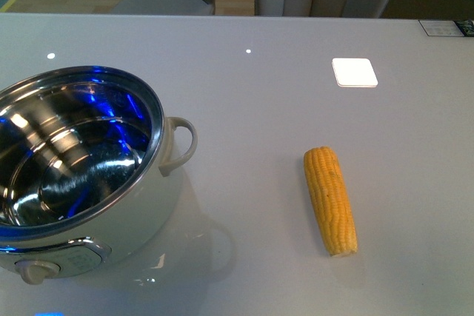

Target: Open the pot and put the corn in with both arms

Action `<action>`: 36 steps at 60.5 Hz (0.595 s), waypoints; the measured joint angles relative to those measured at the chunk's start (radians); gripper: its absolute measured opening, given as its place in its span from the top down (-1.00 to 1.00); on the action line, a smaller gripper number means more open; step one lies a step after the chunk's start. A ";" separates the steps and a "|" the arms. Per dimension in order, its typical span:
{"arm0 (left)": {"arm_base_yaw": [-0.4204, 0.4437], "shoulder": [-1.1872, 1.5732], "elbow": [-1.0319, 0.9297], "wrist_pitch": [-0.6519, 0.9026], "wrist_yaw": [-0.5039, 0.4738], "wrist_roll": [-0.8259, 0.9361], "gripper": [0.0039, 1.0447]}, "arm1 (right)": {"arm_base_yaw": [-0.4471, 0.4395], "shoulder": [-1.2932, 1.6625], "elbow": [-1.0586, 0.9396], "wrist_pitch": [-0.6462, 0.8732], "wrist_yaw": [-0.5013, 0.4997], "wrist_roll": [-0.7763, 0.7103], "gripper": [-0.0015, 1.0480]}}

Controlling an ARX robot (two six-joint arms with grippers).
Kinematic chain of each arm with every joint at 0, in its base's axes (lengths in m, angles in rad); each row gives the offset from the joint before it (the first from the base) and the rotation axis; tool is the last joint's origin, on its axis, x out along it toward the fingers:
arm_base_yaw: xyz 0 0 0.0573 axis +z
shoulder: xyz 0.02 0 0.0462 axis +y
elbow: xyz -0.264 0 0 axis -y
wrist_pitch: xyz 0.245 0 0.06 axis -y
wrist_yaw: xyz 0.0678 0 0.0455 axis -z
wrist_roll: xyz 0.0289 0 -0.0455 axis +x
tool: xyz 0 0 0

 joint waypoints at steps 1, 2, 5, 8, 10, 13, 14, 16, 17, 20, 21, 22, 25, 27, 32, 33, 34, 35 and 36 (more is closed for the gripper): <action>-0.002 0.006 0.002 0.003 0.000 0.002 0.20 | 0.000 0.000 0.000 0.000 0.000 0.000 -0.83; -0.002 0.009 0.003 0.005 0.001 0.003 0.20 | 0.000 0.000 0.000 0.000 0.000 0.000 -0.83; -0.004 0.021 0.007 0.008 0.002 0.007 0.20 | 0.000 0.000 0.000 0.000 0.000 0.000 -0.83; -0.004 0.036 0.010 0.012 0.000 0.010 0.20 | 0.000 0.000 0.000 0.000 0.000 0.000 -0.83; -0.004 0.046 0.013 0.013 0.000 0.013 0.20 | 0.000 0.000 0.000 0.000 0.001 0.000 -0.83; -0.004 0.059 0.015 0.017 0.000 0.015 0.20 | 0.000 0.000 0.000 0.000 0.000 0.000 -0.83; -0.004 0.063 0.016 0.019 0.000 0.016 0.20 | 0.000 0.000 0.000 0.000 0.000 0.000 -0.83; -0.004 0.072 0.018 0.022 -0.002 0.019 0.20 | 0.000 0.000 0.000 0.000 0.000 0.000 -0.83; -0.004 0.080 0.019 0.024 -0.002 0.020 0.20 | 0.000 0.000 0.000 0.000 0.000 0.000 -0.83; -0.003 0.095 0.019 0.031 -0.002 0.031 0.20 | 0.000 0.000 0.000 0.000 0.000 0.000 -0.83; -0.003 0.097 0.019 0.034 -0.002 0.031 0.20 | 0.000 0.000 0.000 0.000 0.000 0.000 -0.83; -0.003 0.098 0.020 0.036 -0.002 0.032 0.20 | 0.000 0.000 0.000 0.000 0.000 0.000 -0.83; -0.003 0.102 0.021 0.043 -0.002 0.038 0.20 | 0.000 0.000 0.000 0.000 0.000 0.000 -0.83; -0.003 0.104 0.022 0.044 -0.001 0.043 0.20 | 0.000 0.000 0.000 0.000 0.000 0.000 -0.83; -0.003 0.111 0.024 0.049 -0.002 0.043 0.20 | 0.000 0.000 0.000 0.000 0.000 0.000 -0.83; -0.003 0.112 0.024 0.050 -0.002 0.043 0.20 | 0.000 0.000 0.000 0.000 0.000 0.000 -0.83; -0.003 0.113 0.024 0.050 -0.001 0.043 0.20 | 0.000 0.000 0.000 0.000 0.000 0.000 -0.83; -0.003 0.113 0.024 0.050 -0.001 0.043 0.20 | 0.000 0.000 0.000 0.000 0.000 0.000 -0.83; -0.003 0.113 0.024 0.050 -0.001 0.043 0.20 | 0.000 0.000 0.000 0.000 0.000 0.000 -0.83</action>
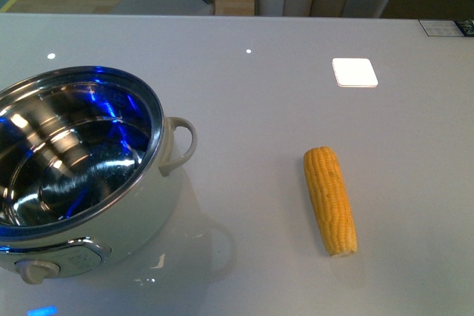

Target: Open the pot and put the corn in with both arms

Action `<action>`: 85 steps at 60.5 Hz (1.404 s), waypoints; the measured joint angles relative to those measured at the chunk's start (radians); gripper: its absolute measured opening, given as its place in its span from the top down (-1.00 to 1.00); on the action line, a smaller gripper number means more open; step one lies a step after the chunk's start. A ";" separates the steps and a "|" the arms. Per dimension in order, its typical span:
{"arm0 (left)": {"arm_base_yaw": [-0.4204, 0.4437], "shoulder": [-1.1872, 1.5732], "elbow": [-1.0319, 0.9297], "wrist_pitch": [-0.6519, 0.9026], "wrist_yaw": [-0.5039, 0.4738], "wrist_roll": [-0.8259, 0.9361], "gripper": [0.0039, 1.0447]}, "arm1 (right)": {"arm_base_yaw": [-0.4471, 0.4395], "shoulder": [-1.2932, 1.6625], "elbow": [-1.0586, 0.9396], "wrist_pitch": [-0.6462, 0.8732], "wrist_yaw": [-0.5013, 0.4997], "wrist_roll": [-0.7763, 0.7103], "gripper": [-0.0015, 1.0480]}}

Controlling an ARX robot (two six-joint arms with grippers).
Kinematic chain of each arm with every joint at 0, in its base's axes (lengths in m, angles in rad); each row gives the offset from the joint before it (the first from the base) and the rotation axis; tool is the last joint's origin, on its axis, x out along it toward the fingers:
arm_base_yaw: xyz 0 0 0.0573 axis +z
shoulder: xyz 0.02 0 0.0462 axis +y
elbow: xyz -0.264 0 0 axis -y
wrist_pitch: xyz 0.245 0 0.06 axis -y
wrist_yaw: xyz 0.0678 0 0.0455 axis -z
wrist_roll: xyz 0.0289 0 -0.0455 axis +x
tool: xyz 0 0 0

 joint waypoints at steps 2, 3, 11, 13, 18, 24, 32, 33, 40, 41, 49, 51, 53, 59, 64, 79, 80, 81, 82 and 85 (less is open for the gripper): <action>0.000 0.000 0.000 0.000 0.001 0.000 0.18 | 0.000 0.000 0.000 0.000 0.000 0.000 -0.83; 0.000 0.000 0.000 0.000 0.004 0.001 0.11 | 0.000 0.000 0.000 0.000 0.000 0.000 -0.83; 0.000 -0.005 -0.008 0.000 0.006 0.009 -0.33 | 0.000 0.000 0.000 0.000 0.000 0.000 -0.83; 0.000 -0.013 -0.016 0.000 0.006 0.009 -0.50 | 0.000 0.000 0.000 0.000 0.000 0.000 -0.83; 0.000 -0.045 -0.035 -0.001 0.008 0.009 -0.81 | 0.000 0.000 0.000 0.000 0.000 0.000 -0.83; 0.000 -0.097 -0.056 -0.010 0.006 0.008 -0.86 | 0.000 0.000 0.000 0.000 0.000 0.000 -0.83; 0.000 -0.191 -0.082 -0.040 0.003 0.008 -0.87 | 0.000 0.000 0.000 0.000 0.000 0.000 -0.83; 0.000 -0.200 -0.084 -0.043 0.003 0.008 -0.87 | 0.000 0.000 0.000 0.000 0.000 0.000 -0.83; 0.000 -0.322 -0.113 -0.080 0.004 0.000 -0.87 | 0.000 0.000 0.000 0.000 0.000 0.000 -0.83; 0.000 -0.335 -0.116 -0.084 0.004 -0.001 -0.87 | 0.000 0.000 0.000 0.000 0.000 0.000 -0.83; -0.015 -0.526 -0.180 -0.143 0.004 -0.012 -0.87 | 0.000 0.000 0.000 0.000 0.000 0.000 -0.83; -0.025 -0.583 -0.201 -0.166 0.002 -0.017 -0.87 | 0.000 0.000 0.000 0.000 0.000 0.000 -0.83; -0.034 -0.626 -0.217 -0.185 0.000 -0.026 -0.87 | 0.000 0.000 0.000 0.000 0.000 0.000 -0.83; -0.074 -0.772 -0.275 -0.244 -0.010 -0.050 -0.87 | 0.000 0.000 0.000 0.000 0.000 0.000 -0.83; -0.108 -0.890 -0.326 -0.284 -0.031 -0.080 -0.87 | 0.000 0.000 0.000 0.000 0.000 0.000 -0.83; -0.190 -1.246 -0.515 -0.398 -0.101 -0.153 -0.87 | 0.000 0.000 0.000 0.000 0.000 0.000 -0.83; -0.194 -1.269 -0.527 -0.407 -0.101 -0.157 -0.87 | 0.000 0.000 0.000 0.000 0.000 0.000 -0.83; -0.198 -1.291 -0.539 -0.417 -0.101 -0.160 -0.87 | 0.000 0.000 0.000 0.000 0.000 0.000 -0.83; -0.203 -1.314 -0.550 -0.428 -0.102 -0.163 -0.87 | 0.000 0.000 0.000 0.000 0.000 0.000 -0.83; -0.212 -1.373 -0.578 -0.455 -0.101 -0.170 -0.87 | 0.000 0.000 0.000 0.000 0.000 0.000 -0.83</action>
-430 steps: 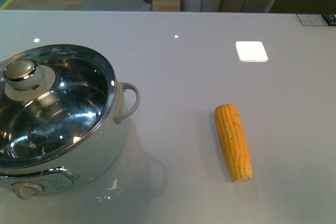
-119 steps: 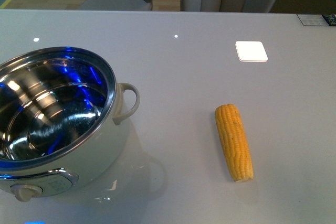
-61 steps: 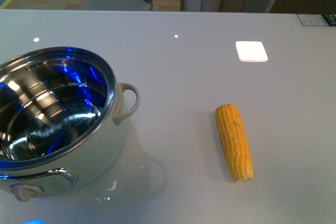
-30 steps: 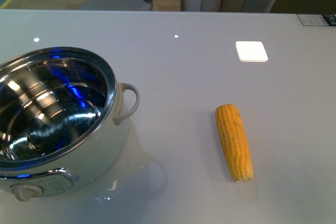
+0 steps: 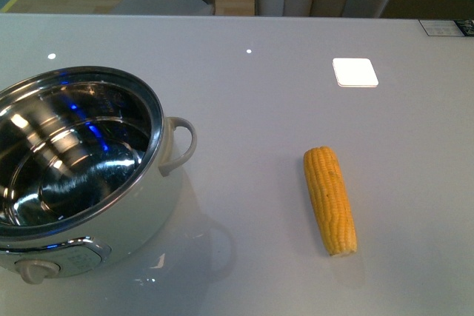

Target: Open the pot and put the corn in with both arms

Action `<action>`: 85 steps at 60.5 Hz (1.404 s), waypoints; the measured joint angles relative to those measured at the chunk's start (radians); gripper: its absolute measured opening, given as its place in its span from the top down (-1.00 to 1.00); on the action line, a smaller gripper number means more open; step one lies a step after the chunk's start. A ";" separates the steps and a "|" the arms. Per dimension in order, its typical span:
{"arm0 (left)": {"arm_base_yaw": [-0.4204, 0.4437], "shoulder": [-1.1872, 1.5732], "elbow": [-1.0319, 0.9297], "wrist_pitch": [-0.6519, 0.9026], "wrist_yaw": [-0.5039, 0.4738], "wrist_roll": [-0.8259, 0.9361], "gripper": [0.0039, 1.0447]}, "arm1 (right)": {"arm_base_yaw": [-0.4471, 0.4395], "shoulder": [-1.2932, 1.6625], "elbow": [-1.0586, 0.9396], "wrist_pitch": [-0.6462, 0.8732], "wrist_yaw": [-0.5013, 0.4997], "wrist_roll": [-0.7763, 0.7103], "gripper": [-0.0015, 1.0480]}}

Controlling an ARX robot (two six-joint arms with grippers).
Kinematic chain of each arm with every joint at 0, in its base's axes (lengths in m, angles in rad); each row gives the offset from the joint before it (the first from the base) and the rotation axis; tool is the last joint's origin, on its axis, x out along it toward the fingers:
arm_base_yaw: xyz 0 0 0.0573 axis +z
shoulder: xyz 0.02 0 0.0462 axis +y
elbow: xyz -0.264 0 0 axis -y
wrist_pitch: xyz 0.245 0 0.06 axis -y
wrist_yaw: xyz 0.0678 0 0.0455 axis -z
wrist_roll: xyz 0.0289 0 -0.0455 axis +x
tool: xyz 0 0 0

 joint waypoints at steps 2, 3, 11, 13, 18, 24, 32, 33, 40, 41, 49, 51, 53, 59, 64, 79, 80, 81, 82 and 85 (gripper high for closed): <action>-0.006 -0.035 -0.016 -0.018 0.000 -0.006 -0.87 | 0.000 0.000 0.000 0.000 0.000 0.000 -0.83; -0.011 -0.060 -0.027 -0.031 0.001 -0.008 -0.87 | 0.000 0.000 0.000 0.000 0.000 0.000 -0.83; -0.042 -0.213 -0.092 -0.126 0.006 -0.024 -0.87 | 0.000 0.000 0.000 0.000 0.000 0.000 -0.83; -0.050 -0.255 -0.110 -0.153 0.009 -0.029 -0.87 | 0.000 0.000 0.000 0.000 0.000 0.000 -0.83; -0.060 -0.344 -0.143 -0.225 0.020 -0.037 -0.87 | 0.000 0.000 0.000 0.000 0.000 0.000 -0.83; -0.062 -0.425 -0.169 -0.298 0.024 -0.053 -0.87 | 0.000 0.000 0.000 0.000 0.000 0.000 -0.83; -0.087 -0.513 -0.199 -0.393 0.026 -0.081 -0.87 | 0.000 0.000 0.000 0.000 0.000 0.000 -0.83; -0.093 -0.526 -0.204 -0.409 0.026 -0.087 -0.87 | 0.000 0.000 0.000 0.000 0.000 0.000 -0.83; -0.138 -0.592 -0.236 -0.473 -0.004 -0.113 -0.87 | 0.000 0.000 0.000 0.000 0.000 0.000 -0.83; -0.150 -0.600 -0.242 -0.479 -0.013 -0.117 -0.87 | 0.000 0.000 0.000 0.000 0.000 0.000 -0.83; -0.243 -0.621 -0.279 -0.490 -0.084 -0.130 -0.87 | 0.000 0.000 0.000 0.000 0.000 0.000 -0.83; -0.254 -0.621 -0.281 -0.490 -0.082 -0.130 -0.87 | 0.000 0.000 0.000 0.000 0.000 0.000 -0.83; -0.260 -0.621 -0.282 -0.490 -0.082 -0.130 -0.87 | 0.000 0.000 0.000 0.000 0.000 0.000 -0.83; -0.230 -0.573 -0.311 -0.238 0.138 -0.016 -0.57 | 0.000 0.000 0.000 0.000 -0.002 0.000 -0.83; -0.251 -0.637 -0.312 -0.212 0.188 0.061 -0.30 | 0.000 0.001 0.000 0.000 -0.002 0.000 -0.83; -0.367 -0.862 -0.307 -0.472 0.043 0.111 0.56 | 0.000 -0.001 0.000 0.000 -0.002 0.000 -0.83; -0.382 -0.874 -0.307 -0.481 0.037 0.112 0.63 | 0.000 -0.001 0.000 0.000 -0.001 0.000 -0.83; -0.394 -0.885 -0.307 -0.489 0.039 0.113 0.70 | 0.000 -0.001 0.000 0.000 -0.002 0.000 -0.83; -0.402 -0.895 -0.307 -0.498 0.038 0.115 0.77 | 0.000 -0.001 0.000 0.000 -0.002 0.000 -0.83; -0.409 -0.915 -0.307 -0.519 0.032 0.116 0.94 | 0.000 -0.001 0.000 0.000 -0.002 0.000 -0.83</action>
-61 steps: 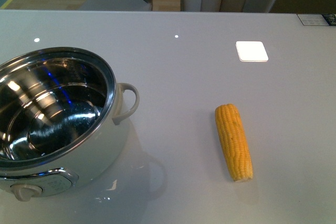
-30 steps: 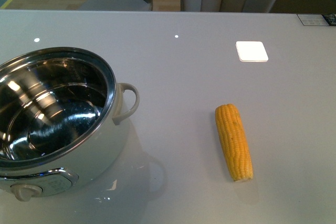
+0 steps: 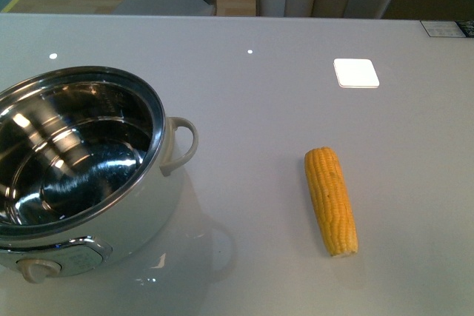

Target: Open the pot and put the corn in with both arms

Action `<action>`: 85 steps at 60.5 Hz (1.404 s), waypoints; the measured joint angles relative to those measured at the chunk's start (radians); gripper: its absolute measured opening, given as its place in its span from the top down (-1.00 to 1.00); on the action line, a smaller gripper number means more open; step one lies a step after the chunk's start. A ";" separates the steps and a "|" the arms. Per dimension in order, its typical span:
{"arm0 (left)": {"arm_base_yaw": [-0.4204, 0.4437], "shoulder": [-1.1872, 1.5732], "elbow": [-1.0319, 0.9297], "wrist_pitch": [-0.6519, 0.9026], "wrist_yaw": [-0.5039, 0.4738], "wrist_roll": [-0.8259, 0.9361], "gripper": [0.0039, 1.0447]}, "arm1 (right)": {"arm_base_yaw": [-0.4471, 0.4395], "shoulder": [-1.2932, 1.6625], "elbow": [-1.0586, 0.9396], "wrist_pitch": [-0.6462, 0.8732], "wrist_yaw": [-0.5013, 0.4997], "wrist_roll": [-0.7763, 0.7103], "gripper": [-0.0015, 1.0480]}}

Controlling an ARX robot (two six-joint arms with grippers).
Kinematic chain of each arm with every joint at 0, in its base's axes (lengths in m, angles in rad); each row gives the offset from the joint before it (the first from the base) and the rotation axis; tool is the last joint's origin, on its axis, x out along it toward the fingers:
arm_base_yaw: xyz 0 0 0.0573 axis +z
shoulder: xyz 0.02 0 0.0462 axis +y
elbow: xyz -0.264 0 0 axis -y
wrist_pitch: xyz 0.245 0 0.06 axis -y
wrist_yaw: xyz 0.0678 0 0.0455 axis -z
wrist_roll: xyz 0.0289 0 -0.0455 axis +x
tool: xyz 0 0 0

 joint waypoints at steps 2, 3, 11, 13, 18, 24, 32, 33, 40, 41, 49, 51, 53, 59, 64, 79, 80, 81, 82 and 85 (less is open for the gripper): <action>-0.001 -0.012 0.000 -0.013 -0.003 0.001 0.94 | 0.000 0.000 0.000 0.000 0.000 0.000 -0.83; -0.002 -0.019 0.000 -0.021 -0.005 0.002 0.94 | 0.000 0.000 0.000 0.000 0.000 0.000 -0.83; -0.003 -0.068 0.000 -0.068 -0.005 0.003 0.94 | 0.000 0.000 0.000 0.000 0.000 0.000 -0.83; -0.003 -0.079 0.000 -0.078 -0.005 0.003 0.94 | 0.000 0.000 0.000 0.000 0.000 0.000 -0.83; -0.003 -0.103 0.000 -0.103 -0.005 0.003 0.94 | 0.000 0.000 0.000 0.000 0.000 0.000 -0.83; -0.003 -0.131 0.000 -0.130 -0.005 0.003 0.94 | 0.000 0.000 0.000 0.000 0.000 0.000 -0.83; -0.003 -0.164 0.000 -0.164 -0.005 0.003 0.94 | 0.000 0.000 0.000 0.000 0.000 0.000 -0.83; -0.003 -0.167 0.000 -0.166 -0.005 0.003 0.94 | 0.000 0.000 0.000 0.000 0.000 0.000 -0.83; -0.003 -0.300 0.001 -0.330 -0.005 0.003 0.94 | 0.000 0.000 0.000 0.000 0.000 0.000 -0.83; -0.003 -0.309 0.001 -0.335 -0.005 0.003 0.94 | 0.000 0.000 0.000 0.000 0.000 0.000 -0.83; -0.003 -0.341 0.001 -0.346 -0.005 0.003 0.94 | 0.000 0.000 0.000 0.000 0.000 0.000 -0.83; -0.003 -0.341 0.001 -0.347 -0.005 0.003 0.91 | 0.000 0.000 0.000 0.000 0.000 0.000 -0.83; -0.003 -0.341 0.001 -0.347 -0.005 0.003 0.82 | 0.000 0.000 0.000 0.000 0.000 0.000 -0.83; -0.003 -0.341 0.001 -0.347 -0.005 0.003 0.47 | 0.000 0.000 0.000 0.000 0.000 0.000 -0.83; -0.003 -0.341 0.001 -0.347 -0.005 0.003 0.16 | 0.000 0.000 0.000 0.000 0.000 0.000 -0.83; -0.003 -0.341 0.001 -0.347 -0.005 0.003 -0.69 | 0.000 0.000 0.000 0.000 0.000 0.000 -0.83; -0.003 -0.341 0.001 -0.347 -0.005 0.003 -0.76 | 0.000 0.000 0.000 0.000 0.000 0.000 -0.83; -0.003 -0.341 0.001 -0.347 -0.005 0.003 -0.82 | 0.000 0.000 0.000 0.000 0.000 0.000 -0.83; -0.003 -0.341 0.001 -0.347 -0.005 0.003 -0.86 | 0.000 0.000 0.000 0.000 0.000 0.000 -0.83; -0.003 -0.341 0.001 -0.347 -0.005 0.005 -0.89 | 0.000 0.000 0.000 0.000 0.000 0.000 -0.83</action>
